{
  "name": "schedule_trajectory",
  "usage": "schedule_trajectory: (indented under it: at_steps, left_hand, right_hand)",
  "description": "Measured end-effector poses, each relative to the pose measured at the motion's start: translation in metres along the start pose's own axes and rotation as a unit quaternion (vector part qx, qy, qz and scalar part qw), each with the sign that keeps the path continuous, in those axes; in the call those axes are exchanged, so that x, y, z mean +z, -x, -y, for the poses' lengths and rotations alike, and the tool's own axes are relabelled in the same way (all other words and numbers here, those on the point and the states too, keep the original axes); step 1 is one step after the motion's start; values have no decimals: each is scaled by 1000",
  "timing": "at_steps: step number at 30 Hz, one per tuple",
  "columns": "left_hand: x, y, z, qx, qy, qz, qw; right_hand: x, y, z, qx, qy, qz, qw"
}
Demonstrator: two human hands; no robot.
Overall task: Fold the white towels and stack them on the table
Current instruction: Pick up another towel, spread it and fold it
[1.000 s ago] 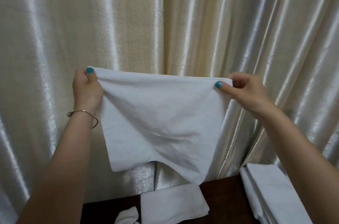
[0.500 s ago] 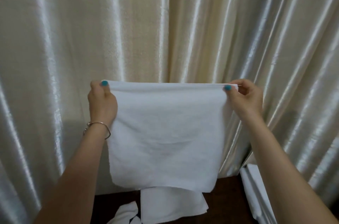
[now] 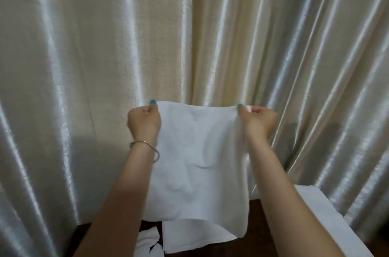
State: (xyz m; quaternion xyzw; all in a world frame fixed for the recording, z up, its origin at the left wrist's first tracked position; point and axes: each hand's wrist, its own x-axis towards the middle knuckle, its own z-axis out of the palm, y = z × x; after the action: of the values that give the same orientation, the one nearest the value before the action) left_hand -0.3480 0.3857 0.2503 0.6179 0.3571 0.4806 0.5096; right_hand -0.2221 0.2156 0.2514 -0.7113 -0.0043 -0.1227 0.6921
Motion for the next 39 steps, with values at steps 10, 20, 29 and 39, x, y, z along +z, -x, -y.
schedule_trajectory:
  at_steps: [10,20,29,39]
  left_hand:
    - [43,71,-3,48,135,36,989]
    - [40,73,6,26,164,107,980]
    - [30,75,-2,9,223,141,965]
    - [1,33,-6,75,174,82,978]
  right_hand:
    - [34,80,5,-91,-86,128,984]
    - [29,93,1,-88,-140,149,975]
    - [24,107,-9,-46,-148,385,910]
    - [-31,37,11,-266,-109,228,930]
